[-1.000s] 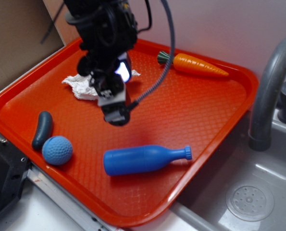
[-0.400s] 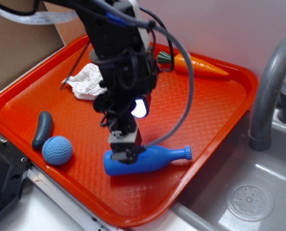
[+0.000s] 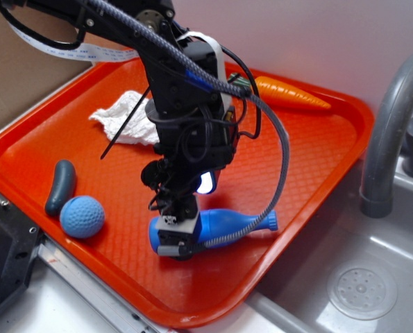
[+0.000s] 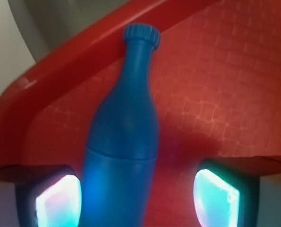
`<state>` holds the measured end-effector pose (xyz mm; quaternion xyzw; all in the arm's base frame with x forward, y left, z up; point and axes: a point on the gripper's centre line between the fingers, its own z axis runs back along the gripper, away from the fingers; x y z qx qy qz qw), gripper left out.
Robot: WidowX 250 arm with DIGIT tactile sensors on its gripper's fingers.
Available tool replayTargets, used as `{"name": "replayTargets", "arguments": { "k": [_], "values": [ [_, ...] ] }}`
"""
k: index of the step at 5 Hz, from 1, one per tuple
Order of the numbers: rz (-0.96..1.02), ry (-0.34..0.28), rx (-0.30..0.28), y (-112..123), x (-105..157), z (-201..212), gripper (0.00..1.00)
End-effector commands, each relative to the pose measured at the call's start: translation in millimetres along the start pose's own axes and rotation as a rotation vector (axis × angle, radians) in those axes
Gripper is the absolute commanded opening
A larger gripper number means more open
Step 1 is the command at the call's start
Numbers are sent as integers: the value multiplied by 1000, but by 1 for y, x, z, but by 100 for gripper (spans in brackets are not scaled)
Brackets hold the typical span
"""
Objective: Grab the blue bottle.
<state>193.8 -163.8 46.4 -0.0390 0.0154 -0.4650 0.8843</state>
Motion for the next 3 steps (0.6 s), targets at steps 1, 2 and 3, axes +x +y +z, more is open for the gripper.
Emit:
{"name": "replayTargets", "arguments": {
  "k": [1, 2, 3],
  "values": [
    [-80, 25, -3, -25, 10, -15, 100],
    [-74, 49, 10, -27, 10, -22, 72],
    [-25, 57, 42, -23, 6, -16, 0]
  ]
}}
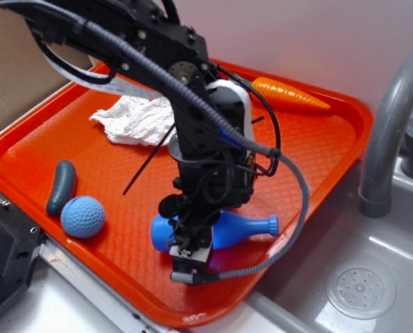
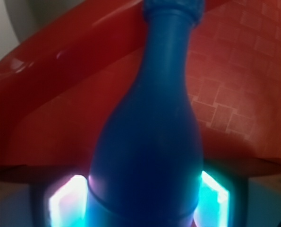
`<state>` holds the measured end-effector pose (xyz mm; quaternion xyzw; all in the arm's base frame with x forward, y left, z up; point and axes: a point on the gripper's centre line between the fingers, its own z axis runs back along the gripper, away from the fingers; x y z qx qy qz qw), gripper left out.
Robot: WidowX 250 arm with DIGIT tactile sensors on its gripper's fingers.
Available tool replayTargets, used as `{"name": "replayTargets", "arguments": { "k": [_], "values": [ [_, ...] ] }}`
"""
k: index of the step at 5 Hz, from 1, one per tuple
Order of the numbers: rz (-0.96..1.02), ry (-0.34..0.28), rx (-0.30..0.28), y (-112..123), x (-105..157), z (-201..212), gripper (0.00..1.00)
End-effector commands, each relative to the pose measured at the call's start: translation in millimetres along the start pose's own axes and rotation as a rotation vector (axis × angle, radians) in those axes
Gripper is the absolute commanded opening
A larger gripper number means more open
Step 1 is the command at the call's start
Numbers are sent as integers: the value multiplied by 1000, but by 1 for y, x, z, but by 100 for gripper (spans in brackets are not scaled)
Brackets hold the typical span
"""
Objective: Grab the blue bottle.
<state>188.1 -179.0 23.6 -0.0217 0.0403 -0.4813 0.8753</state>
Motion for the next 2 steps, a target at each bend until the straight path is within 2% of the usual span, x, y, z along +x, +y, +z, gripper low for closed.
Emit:
{"name": "replayTargets", "arguments": {
  "k": [1, 2],
  "values": [
    [115, -9, 79, 10, -11, 24, 0],
    [343, -42, 145, 47, -29, 70, 0]
  ]
}}
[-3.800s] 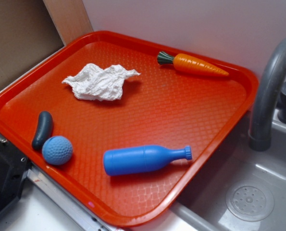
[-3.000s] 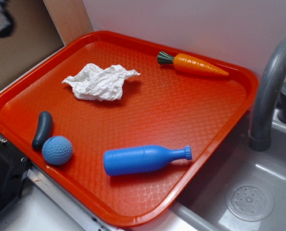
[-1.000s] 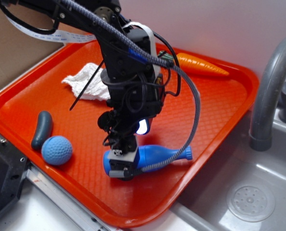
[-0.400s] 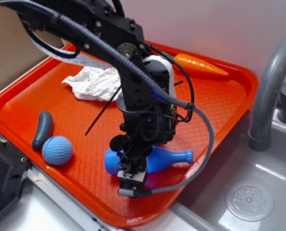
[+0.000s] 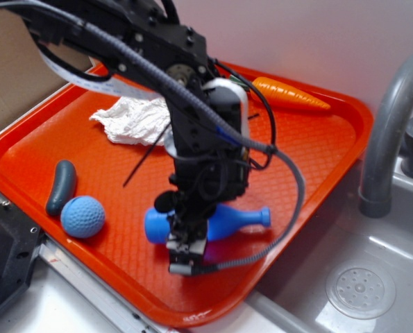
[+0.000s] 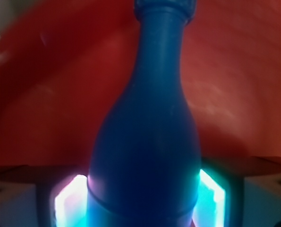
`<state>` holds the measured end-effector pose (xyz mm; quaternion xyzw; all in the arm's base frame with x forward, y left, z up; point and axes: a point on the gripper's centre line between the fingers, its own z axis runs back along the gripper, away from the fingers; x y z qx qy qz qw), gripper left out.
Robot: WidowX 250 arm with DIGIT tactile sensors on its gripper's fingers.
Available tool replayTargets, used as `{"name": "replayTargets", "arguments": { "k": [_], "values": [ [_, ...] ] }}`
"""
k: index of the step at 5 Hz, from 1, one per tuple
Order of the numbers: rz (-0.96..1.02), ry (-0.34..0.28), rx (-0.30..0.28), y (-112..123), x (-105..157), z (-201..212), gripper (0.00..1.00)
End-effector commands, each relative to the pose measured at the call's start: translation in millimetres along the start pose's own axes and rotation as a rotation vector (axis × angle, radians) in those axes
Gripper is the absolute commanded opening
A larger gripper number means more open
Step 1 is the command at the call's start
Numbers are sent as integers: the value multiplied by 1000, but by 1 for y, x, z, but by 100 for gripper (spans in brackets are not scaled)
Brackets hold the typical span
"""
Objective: Grab the blue bottle.
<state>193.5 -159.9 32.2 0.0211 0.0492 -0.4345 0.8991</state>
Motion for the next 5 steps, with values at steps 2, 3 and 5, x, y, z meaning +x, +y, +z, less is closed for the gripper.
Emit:
{"name": "replayTargets", "arguments": {
  "k": [2, 3, 5],
  "values": [
    [673, -157, 142, 79, -66, 135, 0],
    [782, -217, 98, 86, -88, 156, 0],
    [626, -294, 93, 89, -80, 149, 0]
  ]
}}
